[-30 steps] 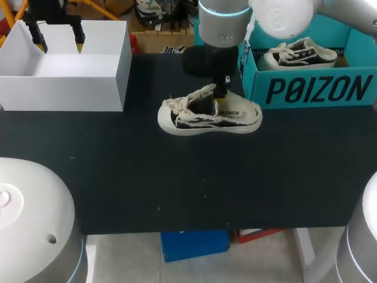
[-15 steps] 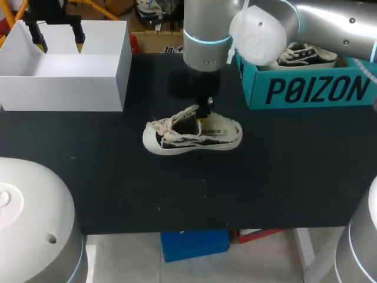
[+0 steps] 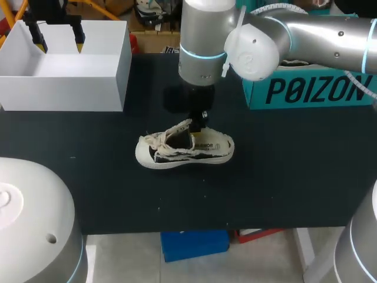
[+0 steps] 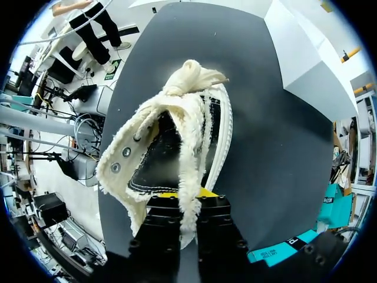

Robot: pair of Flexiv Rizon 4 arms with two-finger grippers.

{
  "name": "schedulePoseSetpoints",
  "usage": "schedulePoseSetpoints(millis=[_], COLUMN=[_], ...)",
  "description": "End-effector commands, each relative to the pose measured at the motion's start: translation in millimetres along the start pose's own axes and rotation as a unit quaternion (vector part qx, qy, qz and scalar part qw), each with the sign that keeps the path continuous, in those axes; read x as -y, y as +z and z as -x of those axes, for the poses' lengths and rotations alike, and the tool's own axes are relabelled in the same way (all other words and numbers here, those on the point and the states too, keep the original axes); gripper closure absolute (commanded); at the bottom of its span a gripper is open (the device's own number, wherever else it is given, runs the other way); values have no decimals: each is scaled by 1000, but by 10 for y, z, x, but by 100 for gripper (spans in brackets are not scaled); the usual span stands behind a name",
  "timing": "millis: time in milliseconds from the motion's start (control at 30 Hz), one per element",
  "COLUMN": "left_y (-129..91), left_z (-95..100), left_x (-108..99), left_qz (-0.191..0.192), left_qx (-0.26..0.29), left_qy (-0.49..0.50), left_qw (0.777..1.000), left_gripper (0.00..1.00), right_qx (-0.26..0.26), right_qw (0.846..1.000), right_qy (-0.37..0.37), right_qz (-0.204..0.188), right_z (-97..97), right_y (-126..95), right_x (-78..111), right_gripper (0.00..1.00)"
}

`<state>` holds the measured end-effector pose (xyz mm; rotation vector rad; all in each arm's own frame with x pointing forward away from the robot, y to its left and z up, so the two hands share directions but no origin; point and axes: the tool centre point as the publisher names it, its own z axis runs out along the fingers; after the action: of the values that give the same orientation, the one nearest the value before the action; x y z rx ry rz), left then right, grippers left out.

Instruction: Take the shoe out of the shoebox, open the shoe tongue, remove and reinsert the insole, then place the shoe into the shoebox

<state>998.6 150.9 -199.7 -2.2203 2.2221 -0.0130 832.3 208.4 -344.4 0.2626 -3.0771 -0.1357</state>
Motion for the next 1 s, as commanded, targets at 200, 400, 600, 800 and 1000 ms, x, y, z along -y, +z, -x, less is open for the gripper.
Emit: schedulePoseSetpoints(millis=[200,400,600,800,1000], left_y=[-2,-2,-2,-2,-2], left_z=[-2,-2,-2,-2,-2], left_x=[-7,-7,-7,-7,-7], left_qz=[0,0,0,0,0], left_qx=[0,0,0,0,0], left_qy=[0,0,0,0,0], left_qw=[1000,1000,1000,1000,1000], left_gripper=[0,0,0,0,0], right_qx=[-10,-16,-19,-11,-3], right_qw=[1000,999,999,1000,1000], right_qy=[-16,-22,-24,-22,-21], right_qz=[15,19,17,19,23], right_z=[-20,-30,-22,12,42], right_y=[150,294,385,463,446], right_x=[-88,-105,-87,-41,-8], right_gripper=[100,100,100,100,0])
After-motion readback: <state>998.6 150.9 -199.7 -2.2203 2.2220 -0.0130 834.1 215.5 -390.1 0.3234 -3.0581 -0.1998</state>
